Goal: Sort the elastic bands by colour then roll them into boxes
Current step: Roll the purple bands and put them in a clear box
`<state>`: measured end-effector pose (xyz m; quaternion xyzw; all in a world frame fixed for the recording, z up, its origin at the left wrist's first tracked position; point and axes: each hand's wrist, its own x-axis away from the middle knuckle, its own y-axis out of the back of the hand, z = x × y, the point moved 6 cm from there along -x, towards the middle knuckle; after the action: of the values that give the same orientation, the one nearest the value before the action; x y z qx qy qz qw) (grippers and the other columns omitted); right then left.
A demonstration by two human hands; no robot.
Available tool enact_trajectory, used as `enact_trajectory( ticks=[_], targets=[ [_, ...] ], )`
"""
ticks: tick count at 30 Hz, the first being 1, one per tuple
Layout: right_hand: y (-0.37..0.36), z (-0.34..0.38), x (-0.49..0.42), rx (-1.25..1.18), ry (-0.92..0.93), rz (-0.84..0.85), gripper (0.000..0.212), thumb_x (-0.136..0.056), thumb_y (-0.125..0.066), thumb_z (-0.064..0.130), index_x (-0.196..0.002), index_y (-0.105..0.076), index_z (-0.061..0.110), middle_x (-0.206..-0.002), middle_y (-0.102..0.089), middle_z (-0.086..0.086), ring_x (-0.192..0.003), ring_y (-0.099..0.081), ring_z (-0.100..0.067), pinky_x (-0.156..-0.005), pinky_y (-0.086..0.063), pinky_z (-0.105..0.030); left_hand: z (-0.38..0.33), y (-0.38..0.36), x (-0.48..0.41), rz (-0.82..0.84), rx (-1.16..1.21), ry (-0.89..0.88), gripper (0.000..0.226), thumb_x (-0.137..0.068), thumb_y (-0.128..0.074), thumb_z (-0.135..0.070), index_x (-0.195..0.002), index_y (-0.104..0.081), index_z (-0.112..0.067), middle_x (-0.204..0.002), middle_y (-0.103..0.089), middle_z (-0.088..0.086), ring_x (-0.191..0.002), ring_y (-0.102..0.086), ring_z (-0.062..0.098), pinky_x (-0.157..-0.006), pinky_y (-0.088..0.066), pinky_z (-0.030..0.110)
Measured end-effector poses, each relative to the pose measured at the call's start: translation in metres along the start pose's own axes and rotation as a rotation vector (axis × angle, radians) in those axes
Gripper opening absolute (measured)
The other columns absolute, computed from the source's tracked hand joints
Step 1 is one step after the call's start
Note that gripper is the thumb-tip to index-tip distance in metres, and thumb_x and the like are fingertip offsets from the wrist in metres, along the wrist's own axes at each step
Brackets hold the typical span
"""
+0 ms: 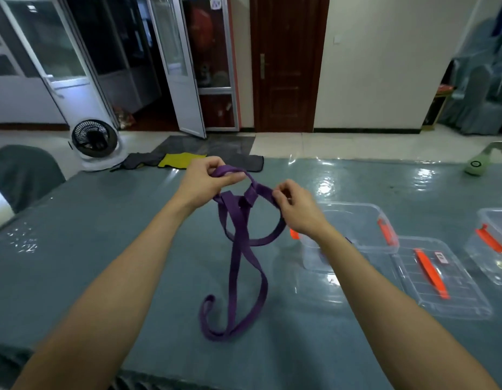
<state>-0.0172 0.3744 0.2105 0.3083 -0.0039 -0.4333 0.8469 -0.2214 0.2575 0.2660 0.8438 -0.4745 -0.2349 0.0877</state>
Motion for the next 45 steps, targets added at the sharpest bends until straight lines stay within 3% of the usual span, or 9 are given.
enact_trajectory(
  ticks=[7,11,15,19,26,32,36,39,45],
  targets=[
    [0.07,0.07,-0.027,0.383,0.269,-0.408,0.013,-0.11,-0.057,0.034,-0.11,-0.062,0.022,-0.087,-0.074,-0.002,-0.074,-0.067,-0.027,-0.067,-0.056,-0.044,-0.039,0.014,-0.002,0.158,0.23,-0.111,0.025,-0.077,-0.092,-0.03,-0.079,-0.067,-0.03,-0.082,-0.069,-0.001,-0.077,-0.066,0.017,-0.075,-0.058,0.029],
    [0.052,0.097,-0.037,0.426,0.38,-0.074,0.019,-0.11,-0.057,0.033,-0.104,-0.071,0.021,-0.091,-0.071,0.001,-0.082,-0.066,-0.019,-0.07,-0.048,-0.035,-0.087,0.025,-0.014,0.021,-0.084,-0.269,0.032,-0.078,-0.092,-0.06,-0.077,-0.069,-0.038,-0.069,-0.061,-0.015,-0.065,-0.059,-0.002,-0.065,-0.047,0.013],
    [0.078,0.118,-0.047,0.283,0.344,-0.167,0.024,-0.108,-0.062,0.034,-0.096,-0.078,0.021,-0.08,-0.072,0.008,-0.07,-0.065,-0.007,-0.063,-0.043,-0.019,-0.11,0.006,-0.01,0.329,-0.186,-0.265,0.019,-0.089,-0.087,-0.055,-0.093,-0.076,-0.041,-0.078,-0.07,-0.014,-0.072,-0.067,-0.001,-0.067,-0.054,0.014],
    [0.098,0.125,-0.056,0.12,0.242,-0.19,0.027,-0.107,-0.064,0.041,-0.092,-0.081,0.026,-0.074,-0.074,0.007,-0.067,-0.073,-0.016,-0.064,-0.059,-0.035,-0.121,0.011,-0.012,0.374,-0.333,-0.283,0.011,-0.092,-0.083,-0.04,-0.094,-0.077,-0.031,-0.088,-0.075,-0.011,-0.083,-0.07,0.006,-0.08,-0.054,0.021],
    [0.13,0.123,-0.07,0.138,0.222,-0.264,0.031,-0.104,-0.064,0.054,-0.092,-0.08,0.03,-0.071,-0.071,0.011,-0.066,-0.065,-0.009,-0.061,-0.051,-0.034,-0.121,0.068,-0.01,0.09,0.164,-0.162,0.009,-0.1,-0.071,-0.004,-0.099,-0.072,0.005,-0.085,-0.064,0.027,-0.089,-0.064,0.029,-0.102,-0.05,0.044],
    [0.081,0.13,-0.065,0.428,0.204,-0.167,0.04,-0.107,-0.062,0.048,-0.132,-0.072,0.018,-0.121,-0.068,-0.004,-0.107,-0.066,-0.023,-0.091,-0.057,-0.043,-0.109,0.046,-0.03,0.045,0.433,-0.113,0.016,-0.111,-0.06,-0.021,-0.114,-0.058,-0.006,-0.07,-0.044,-0.002,-0.059,-0.038,0.014,-0.066,-0.043,0.03],
    [0.037,0.133,-0.041,-0.243,0.139,-0.088,0.057,-0.088,-0.074,0.064,-0.086,-0.08,0.008,-0.073,-0.078,-0.002,-0.066,-0.074,-0.021,-0.06,-0.057,-0.034,-0.098,0.04,-0.044,0.121,0.249,-0.143,0.027,-0.1,-0.073,-0.053,-0.096,-0.068,-0.027,-0.077,-0.053,0.001,-0.063,-0.046,0.014,-0.061,-0.04,0.024],
    [0.01,0.131,-0.04,-0.087,0.138,-0.057,0.047,-0.076,-0.083,0.07,-0.086,-0.07,0.025,-0.076,-0.076,0.007,-0.067,-0.07,-0.004,-0.059,-0.053,-0.019,-0.087,0.043,-0.049,0.134,0.129,-0.127,0.032,-0.098,-0.074,-0.061,-0.1,-0.071,-0.029,-0.086,-0.064,0.002,-0.071,-0.06,0.013,-0.067,-0.051,0.025],
    [0.01,0.123,-0.052,-0.091,0.202,-0.091,0.024,-0.096,-0.08,0.039,-0.11,-0.064,0.03,-0.081,-0.075,0.001,-0.061,-0.075,-0.015,-0.059,-0.065,-0.039,-0.078,0.05,-0.052,0.225,0.261,-0.086,0.028,-0.105,-0.073,-0.048,-0.104,-0.067,-0.021,-0.085,-0.064,0.006,-0.075,-0.063,0.02,-0.072,-0.058,0.034]
  ],
)
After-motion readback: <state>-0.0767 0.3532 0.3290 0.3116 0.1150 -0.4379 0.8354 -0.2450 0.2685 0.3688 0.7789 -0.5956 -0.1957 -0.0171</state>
